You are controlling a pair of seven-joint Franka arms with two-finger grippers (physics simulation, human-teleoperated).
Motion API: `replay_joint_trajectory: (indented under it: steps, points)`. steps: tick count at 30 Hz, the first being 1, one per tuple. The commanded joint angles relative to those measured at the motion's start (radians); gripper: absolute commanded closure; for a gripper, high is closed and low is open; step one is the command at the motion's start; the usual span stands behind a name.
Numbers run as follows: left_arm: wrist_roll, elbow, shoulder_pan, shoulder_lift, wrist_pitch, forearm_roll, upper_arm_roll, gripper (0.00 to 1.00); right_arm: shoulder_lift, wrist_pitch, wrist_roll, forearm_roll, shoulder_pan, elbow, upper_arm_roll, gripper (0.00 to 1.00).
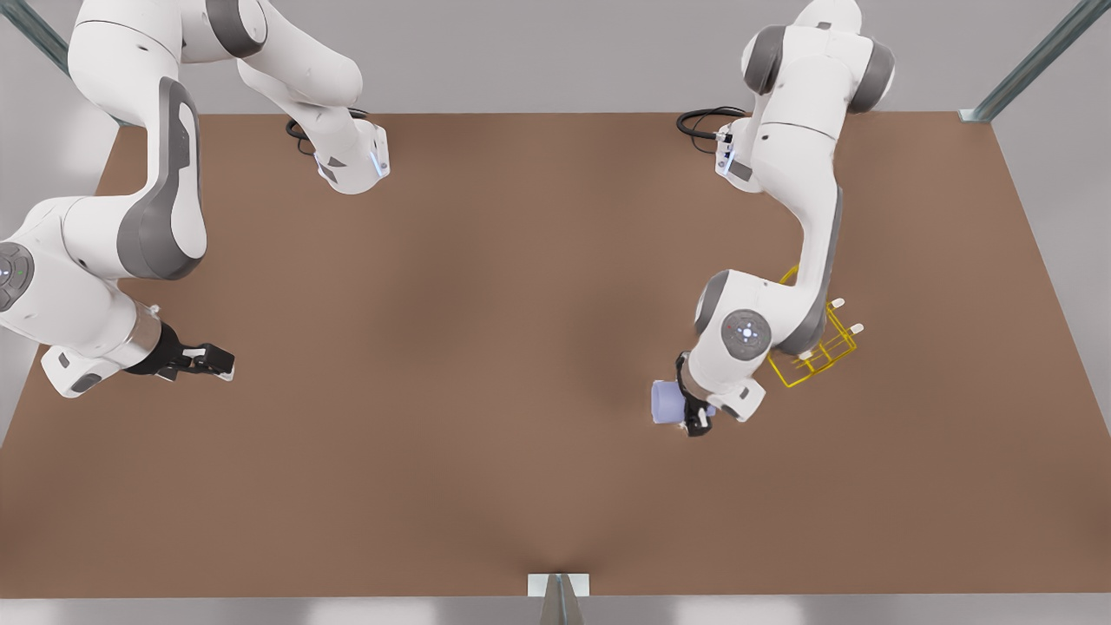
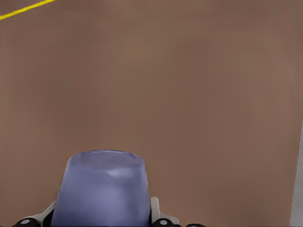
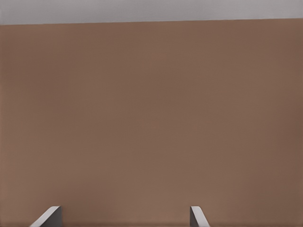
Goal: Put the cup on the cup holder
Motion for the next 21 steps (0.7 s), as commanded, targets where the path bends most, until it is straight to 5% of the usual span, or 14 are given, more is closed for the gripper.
replay_joint_trajectory:
  steps: [1, 3, 7, 11, 15, 21]
  points:
    - [0.034, -0.004, -0.259, 0.02, -0.27, 0.022, 0.34, 0.31, -0.001, 0.002, -0.014, 0.001, 0.0, 0.002, 0.0, 0.0]
    - [0.217, -0.006, -0.479, 0.095, -0.353, 0.014, 0.667, 0.31, -0.001, 0.002, -0.014, 0.001, 0.0, 0.001, 0.0, 0.0]
    - [0.399, -0.061, -0.667, 0.278, -0.351, 0.02, 0.953, 0.31, -0.001, 0.002, -0.014, 0.001, 0.0, 0.002, 0.0, 0.0]
    - [0.459, -0.13, -0.763, 0.451, -0.331, 0.02, 1.076, 0.31, -0.001, 0.002, -0.016, 0.001, 0.0, 0.002, 0.0, 0.0]
    - [0.449, -0.36, -0.894, 0.525, -0.181, 0.166, 1.082, 0.31, -0.001, 0.002, -0.014, 0.002, 0.0, 0.002, 0.0, 0.0]
    - [0.444, -0.397, -0.87, 0.606, -0.052, 0.226, 1.082, 0.31, -0.001, 0.002, -0.016, 0.002, 0.0, 0.002, 0.0, 0.0]
